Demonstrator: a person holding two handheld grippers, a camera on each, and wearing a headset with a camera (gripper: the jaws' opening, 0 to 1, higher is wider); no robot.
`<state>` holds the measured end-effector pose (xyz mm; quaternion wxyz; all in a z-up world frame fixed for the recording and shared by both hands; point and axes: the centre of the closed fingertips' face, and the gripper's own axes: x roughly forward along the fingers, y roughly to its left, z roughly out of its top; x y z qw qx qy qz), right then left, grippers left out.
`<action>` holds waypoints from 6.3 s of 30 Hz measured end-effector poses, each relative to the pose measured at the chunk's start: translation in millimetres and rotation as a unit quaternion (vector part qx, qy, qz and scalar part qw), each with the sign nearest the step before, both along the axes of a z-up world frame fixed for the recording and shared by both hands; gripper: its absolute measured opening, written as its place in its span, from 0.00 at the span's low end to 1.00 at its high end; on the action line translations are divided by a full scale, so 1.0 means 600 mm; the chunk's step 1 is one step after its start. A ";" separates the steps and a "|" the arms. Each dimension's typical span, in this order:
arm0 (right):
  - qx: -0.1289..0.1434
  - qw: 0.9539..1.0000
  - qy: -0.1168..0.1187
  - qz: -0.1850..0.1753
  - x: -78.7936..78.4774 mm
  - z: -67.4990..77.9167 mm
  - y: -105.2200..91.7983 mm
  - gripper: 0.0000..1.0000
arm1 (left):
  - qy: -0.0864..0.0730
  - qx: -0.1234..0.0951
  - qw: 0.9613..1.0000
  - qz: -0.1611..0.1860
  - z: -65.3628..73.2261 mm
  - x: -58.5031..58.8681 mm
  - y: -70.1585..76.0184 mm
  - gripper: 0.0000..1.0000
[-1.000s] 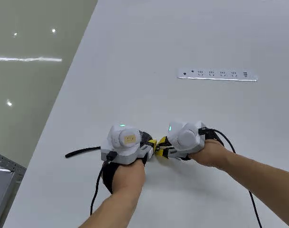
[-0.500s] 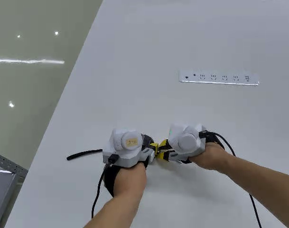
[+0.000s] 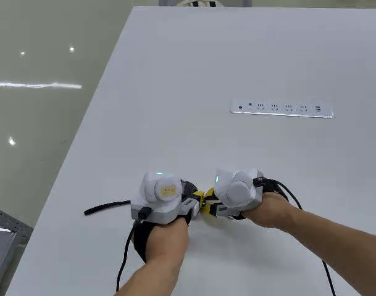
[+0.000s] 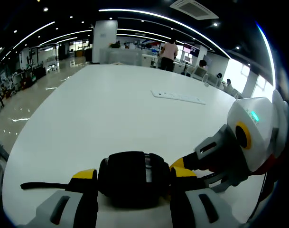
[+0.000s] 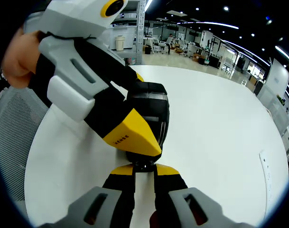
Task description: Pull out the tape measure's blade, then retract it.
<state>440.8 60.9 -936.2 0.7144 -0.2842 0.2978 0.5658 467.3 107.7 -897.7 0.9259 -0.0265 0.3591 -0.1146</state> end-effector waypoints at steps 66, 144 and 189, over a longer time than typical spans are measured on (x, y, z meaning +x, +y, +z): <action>0.073 0.969 0.013 -0.236 -0.048 0.091 -0.047 0.43 | -0.016 0.014 0.999 -0.033 0.041 -0.072 0.043 0.72; 0.159 0.913 0.012 -0.375 -0.233 0.257 -0.128 0.80 | -0.044 -0.008 0.996 -0.082 0.126 -0.254 0.055 0.90; 0.149 0.893 0.021 -0.424 -0.292 0.270 -0.201 0.99 | -0.029 -0.012 0.997 -0.075 0.170 -0.302 0.069 1.00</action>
